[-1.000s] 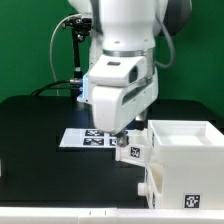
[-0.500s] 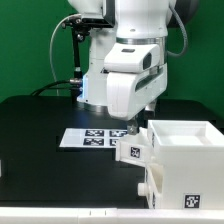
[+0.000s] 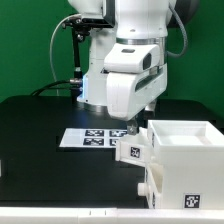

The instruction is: Assemble drawer

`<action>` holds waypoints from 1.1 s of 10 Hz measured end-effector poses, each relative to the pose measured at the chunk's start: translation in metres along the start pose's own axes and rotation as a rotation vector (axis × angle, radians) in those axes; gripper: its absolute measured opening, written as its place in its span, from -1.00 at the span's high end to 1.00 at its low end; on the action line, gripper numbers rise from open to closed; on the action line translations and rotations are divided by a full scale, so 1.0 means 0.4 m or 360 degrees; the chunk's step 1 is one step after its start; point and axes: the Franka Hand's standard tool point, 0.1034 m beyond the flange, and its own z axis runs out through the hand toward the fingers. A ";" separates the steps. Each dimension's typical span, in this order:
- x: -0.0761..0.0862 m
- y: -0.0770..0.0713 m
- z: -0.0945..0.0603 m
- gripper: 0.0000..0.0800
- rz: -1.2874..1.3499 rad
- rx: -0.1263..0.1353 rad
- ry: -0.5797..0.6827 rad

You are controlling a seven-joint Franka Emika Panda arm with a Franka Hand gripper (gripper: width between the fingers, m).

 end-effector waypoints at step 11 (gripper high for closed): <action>-0.003 -0.140 0.019 -0.62 0.0073 -0.0072 0.0026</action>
Offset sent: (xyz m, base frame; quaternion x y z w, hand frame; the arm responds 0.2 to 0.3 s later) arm 0.0000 0.0000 0.0000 0.0000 0.0000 0.0000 1.0000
